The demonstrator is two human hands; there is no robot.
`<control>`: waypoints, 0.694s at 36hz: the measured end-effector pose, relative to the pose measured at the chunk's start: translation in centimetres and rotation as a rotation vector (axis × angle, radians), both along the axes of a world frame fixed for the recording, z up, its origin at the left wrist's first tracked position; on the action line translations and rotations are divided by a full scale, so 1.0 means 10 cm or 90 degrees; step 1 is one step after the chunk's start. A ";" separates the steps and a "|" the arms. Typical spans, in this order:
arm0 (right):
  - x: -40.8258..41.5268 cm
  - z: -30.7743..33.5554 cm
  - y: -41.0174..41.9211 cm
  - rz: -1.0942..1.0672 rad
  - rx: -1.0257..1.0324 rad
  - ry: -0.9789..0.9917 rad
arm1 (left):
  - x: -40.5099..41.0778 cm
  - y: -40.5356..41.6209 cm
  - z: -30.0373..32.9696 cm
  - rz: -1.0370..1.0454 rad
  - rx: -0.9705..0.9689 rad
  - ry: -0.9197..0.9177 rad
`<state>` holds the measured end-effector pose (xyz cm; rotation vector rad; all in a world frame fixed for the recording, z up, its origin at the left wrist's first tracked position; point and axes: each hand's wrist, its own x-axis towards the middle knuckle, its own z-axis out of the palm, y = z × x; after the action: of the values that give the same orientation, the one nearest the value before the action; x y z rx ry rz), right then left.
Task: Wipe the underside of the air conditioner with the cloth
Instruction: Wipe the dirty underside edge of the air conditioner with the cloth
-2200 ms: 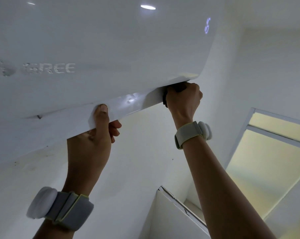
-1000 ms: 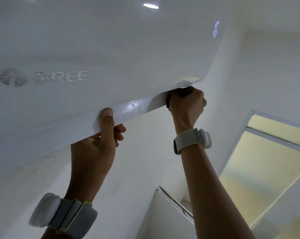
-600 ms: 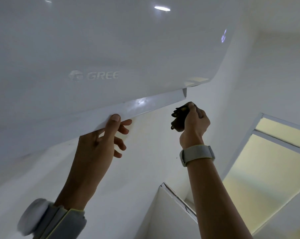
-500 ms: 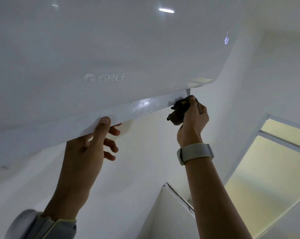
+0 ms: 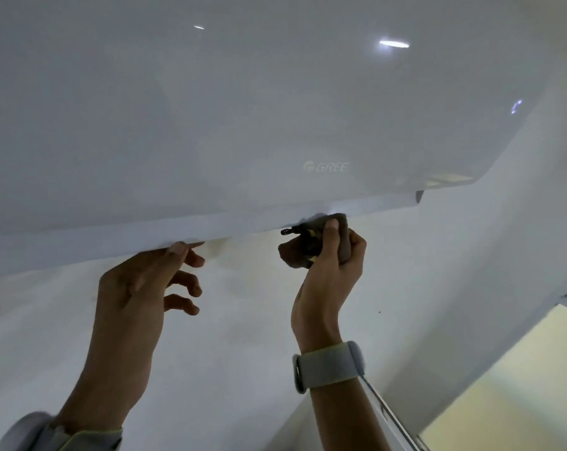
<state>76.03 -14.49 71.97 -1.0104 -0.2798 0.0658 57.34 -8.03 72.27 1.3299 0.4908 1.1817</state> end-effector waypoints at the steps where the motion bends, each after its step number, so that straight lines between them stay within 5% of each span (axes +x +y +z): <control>1: -0.13 -0.04 0.04 0.016 -0.007 -0.010 | -0.07 0.00 -0.01 0.010 0.001 -0.001; 6: -0.47 -0.16 0.15 0.035 -0.043 -0.014 | -0.33 0.05 0.01 0.064 0.001 -0.019; 10: -0.47 -0.05 0.10 -0.127 -0.013 0.006 | -0.54 0.11 0.05 0.085 0.000 -0.055; 14: -0.45 0.08 0.18 -0.247 -0.043 -0.113 | -0.72 0.14 0.06 0.098 -0.022 -0.074; 25: -1.23 0.01 0.32 -0.099 -0.113 -0.432 | -0.70 0.09 0.00 0.096 -0.007 -0.057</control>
<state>63.71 -11.26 72.11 -1.2068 -0.8214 -0.4080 50.33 -7.15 72.22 1.2413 0.5402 1.3550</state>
